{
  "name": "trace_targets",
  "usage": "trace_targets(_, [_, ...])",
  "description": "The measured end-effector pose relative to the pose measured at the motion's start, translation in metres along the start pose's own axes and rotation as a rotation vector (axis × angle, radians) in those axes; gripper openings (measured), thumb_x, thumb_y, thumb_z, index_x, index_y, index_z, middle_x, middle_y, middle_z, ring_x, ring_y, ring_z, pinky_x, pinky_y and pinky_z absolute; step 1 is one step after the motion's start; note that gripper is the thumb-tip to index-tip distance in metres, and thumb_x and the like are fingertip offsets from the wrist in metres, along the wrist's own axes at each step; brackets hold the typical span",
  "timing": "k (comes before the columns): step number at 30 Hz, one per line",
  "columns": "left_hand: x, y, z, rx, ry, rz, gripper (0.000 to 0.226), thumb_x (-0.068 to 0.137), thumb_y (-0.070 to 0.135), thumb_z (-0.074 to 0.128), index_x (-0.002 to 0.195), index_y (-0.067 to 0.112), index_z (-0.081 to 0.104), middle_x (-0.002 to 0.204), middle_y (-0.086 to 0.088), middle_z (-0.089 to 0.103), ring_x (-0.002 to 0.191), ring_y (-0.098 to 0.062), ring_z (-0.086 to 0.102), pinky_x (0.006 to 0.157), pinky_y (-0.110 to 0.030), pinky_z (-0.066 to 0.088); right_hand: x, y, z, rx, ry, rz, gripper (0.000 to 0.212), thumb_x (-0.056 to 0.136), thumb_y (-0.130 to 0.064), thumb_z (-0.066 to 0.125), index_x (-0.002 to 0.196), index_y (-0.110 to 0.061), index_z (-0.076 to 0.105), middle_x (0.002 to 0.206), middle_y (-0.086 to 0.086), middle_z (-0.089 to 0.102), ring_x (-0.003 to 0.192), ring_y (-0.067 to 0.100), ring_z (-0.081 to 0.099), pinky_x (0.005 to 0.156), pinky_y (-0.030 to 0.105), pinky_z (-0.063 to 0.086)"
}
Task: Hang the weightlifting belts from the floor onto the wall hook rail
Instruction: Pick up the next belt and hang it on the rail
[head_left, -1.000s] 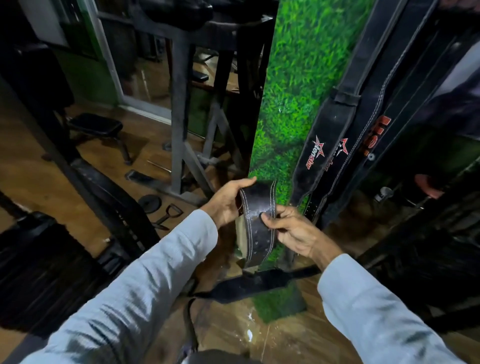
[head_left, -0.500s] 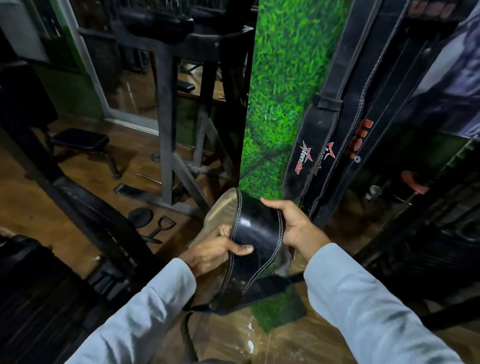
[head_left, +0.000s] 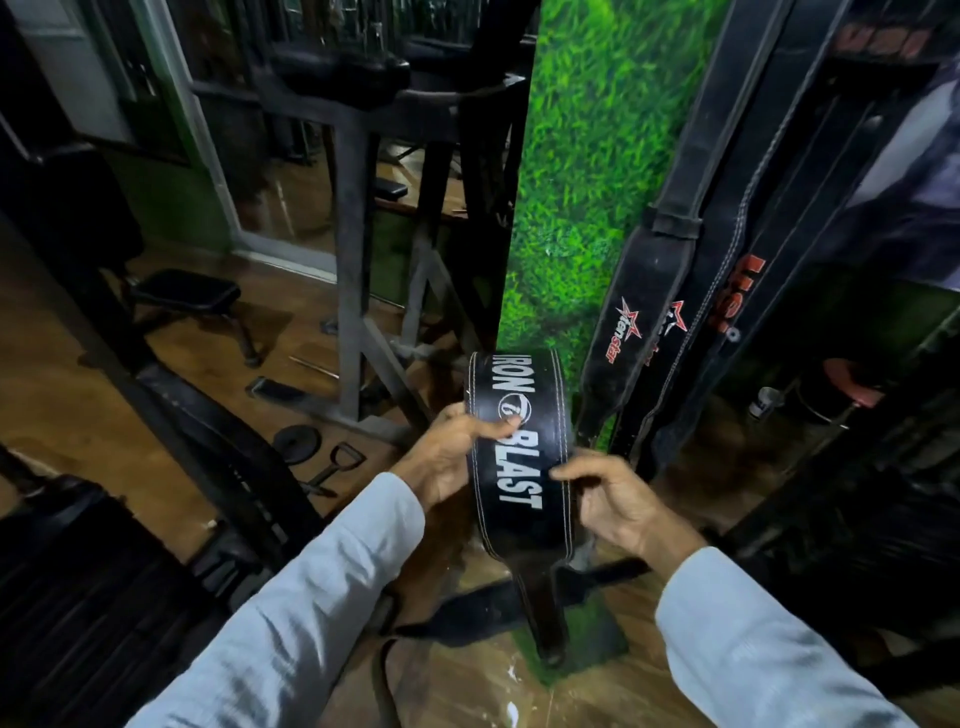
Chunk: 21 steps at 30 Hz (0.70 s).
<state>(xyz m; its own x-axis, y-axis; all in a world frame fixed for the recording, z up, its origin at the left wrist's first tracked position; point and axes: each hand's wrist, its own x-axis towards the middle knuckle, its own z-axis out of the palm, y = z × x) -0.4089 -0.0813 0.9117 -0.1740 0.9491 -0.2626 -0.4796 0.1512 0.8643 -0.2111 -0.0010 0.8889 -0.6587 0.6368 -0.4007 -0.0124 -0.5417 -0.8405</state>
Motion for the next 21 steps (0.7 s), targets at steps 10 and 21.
trace_targets(10, [-0.013, -0.03, 0.005, 0.282, -0.179, 0.155, 0.04, 0.074, 0.0, 0.086, 0.112, 0.0, 0.075, 0.112, -0.018, 0.078, 0.101, -0.028, 0.075, 0.094, -0.041, 0.057, 0.003, -0.061, 0.003, 0.065, 0.092, -0.241, 0.121, 0.059, -0.037, 0.099, 0.156, -0.004, 0.036, 0.154, 0.019, 0.051, 0.136, 0.037, 0.056, 0.116, 0.064, 0.039])
trace_targets(21, [-0.001, 0.048, 0.019, 0.229, -0.042, 0.334, 0.028, 0.078, -0.018, 0.071, 0.105, -0.012, 0.07, 0.095, -0.017, 0.079, 0.084, -0.023, 0.076, 0.074, -0.03, 0.062, -0.02, -0.03, 0.017, -0.058, -0.044, -0.216, 0.069, 0.054, -0.018, 0.095, 0.115, 0.005, 0.069, 0.123, 0.021, 0.073, 0.123, 0.034, 0.065, 0.12, 0.051, 0.037])
